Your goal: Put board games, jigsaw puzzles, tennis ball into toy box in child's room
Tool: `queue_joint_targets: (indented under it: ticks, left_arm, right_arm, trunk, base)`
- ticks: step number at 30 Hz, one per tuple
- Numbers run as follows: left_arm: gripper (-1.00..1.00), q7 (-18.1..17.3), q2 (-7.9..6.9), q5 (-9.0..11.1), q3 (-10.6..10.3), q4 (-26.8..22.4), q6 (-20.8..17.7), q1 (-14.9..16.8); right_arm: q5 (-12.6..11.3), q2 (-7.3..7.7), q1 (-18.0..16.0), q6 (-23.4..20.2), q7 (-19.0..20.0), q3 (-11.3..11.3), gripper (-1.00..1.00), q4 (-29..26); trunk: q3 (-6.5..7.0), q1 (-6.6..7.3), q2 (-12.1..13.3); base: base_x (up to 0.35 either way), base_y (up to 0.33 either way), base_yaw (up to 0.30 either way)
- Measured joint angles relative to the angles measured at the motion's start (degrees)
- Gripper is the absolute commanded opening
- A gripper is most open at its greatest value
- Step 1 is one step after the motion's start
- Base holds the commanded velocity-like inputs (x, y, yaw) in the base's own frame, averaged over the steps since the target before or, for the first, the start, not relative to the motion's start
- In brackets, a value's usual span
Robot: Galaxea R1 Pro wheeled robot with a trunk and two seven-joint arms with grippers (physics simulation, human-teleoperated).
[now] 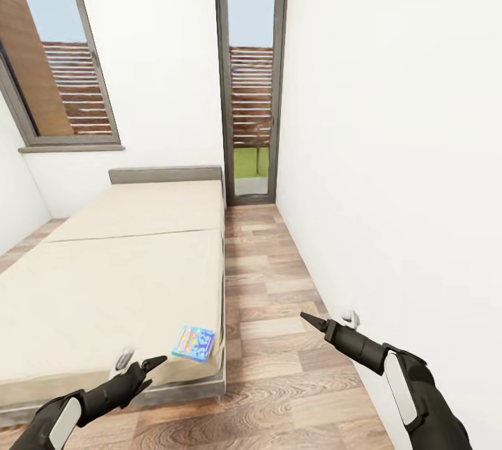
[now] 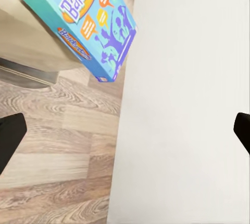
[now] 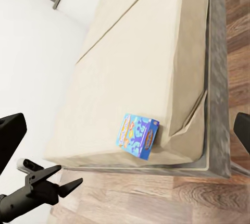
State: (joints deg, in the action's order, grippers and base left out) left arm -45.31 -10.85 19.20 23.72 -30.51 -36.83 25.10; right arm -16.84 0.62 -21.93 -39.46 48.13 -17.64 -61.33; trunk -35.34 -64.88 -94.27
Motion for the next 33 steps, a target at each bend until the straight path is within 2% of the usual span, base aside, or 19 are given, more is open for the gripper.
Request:
queue_joint_targets:
  ticks: [6,10,14,28,33]
  left_arm:
    - [1.00,-6.7,-1.49,-0.2,0.0,0.1,0.0,0.0]
    - [1.00,-9.3,-2.28,-0.2,0.0,0.1,0.0,0.0]
    - [1.00,-10.6,-2.60,-0.1,-0.1,0.2,-0.1,0.0]
    - [1.00,-11.8,-2.94,0.0,-0.1,0.2,0.0,-0.1]
    - [1.00,-14.3,-3.10,-0.1,-0.1,0.2,0.0,-0.1]
  right_arm:
    - [0.0,0.00,0.0,-0.1,0.0,0.0,1.00,-0.1]
    - [0.0,0.01,0.0,-0.1,0.0,0.0,1.00,-0.2]
    - [-0.1,0.05,0.0,-0.2,0.0,0.0,1.00,-0.4]
    - [0.0,0.10,-0.1,-0.6,0.0,0.3,1.00,-0.7]
    - [0.0,0.21,-0.1,-0.9,0.2,1.2,1.00,-0.7]
  trunk:
    - [-1.08,-1.32,-2.4]
    - [-1.80,-2.20,-4.0]
    - [-2.51,-3.08,-5.6]
    - [-5.03,-6.15,-11.2]
    - [-5.93,-7.25,-13.2]
  base:
    - [0.000,0.000,0.000]
    - [0.000,0.000,0.000]
    - [0.000,0.000,0.000]
    - [0.000,0.000,0.000]
    - [0.000,0.000,0.000]
